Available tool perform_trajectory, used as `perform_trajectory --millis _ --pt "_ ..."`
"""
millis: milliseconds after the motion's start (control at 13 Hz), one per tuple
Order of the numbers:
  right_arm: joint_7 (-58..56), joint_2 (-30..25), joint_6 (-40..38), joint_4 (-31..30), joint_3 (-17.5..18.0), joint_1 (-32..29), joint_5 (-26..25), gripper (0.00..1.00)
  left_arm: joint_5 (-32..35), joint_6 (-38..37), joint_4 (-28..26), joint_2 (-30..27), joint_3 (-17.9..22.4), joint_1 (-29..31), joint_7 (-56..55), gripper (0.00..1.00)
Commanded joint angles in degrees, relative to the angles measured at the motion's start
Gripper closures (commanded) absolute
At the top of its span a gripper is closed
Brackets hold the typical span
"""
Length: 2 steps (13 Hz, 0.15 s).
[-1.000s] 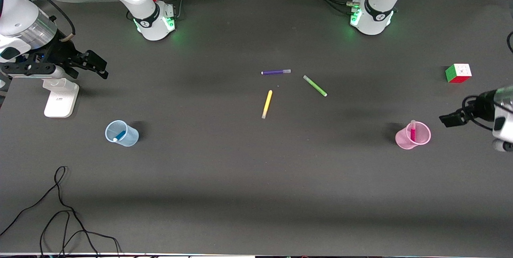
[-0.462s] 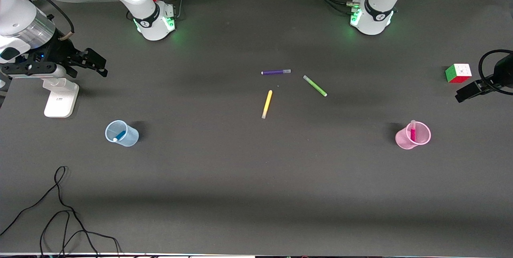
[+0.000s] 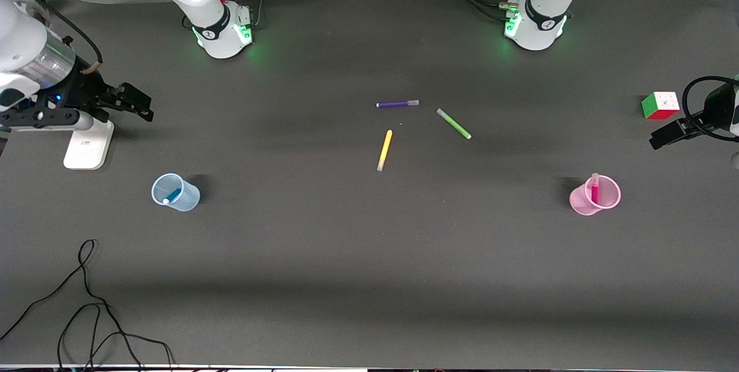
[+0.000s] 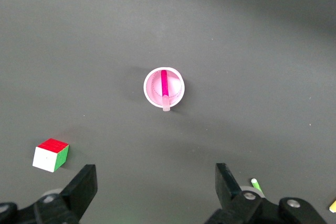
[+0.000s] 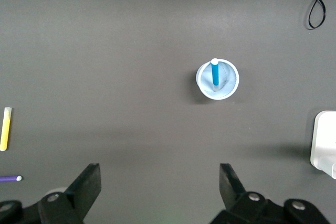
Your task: Place pink and blue markers in matching cups
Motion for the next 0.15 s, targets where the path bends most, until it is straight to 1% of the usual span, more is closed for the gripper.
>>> perform_trajectory --millis 0,77 --pt "-1.14 2.15 -0.76 2.94 0.08 -0.79 1.60 0.00 -0.86 0.74 -0.95 -0.52 0.50 -0.36 1.18 0.00" --pt "-1.14 2.24 -0.76 2.94 0.08 -0.79 1.60 0.00 -0.86 0.91 -0.86 -0.52 0.50 -0.36 1.18 0.00"
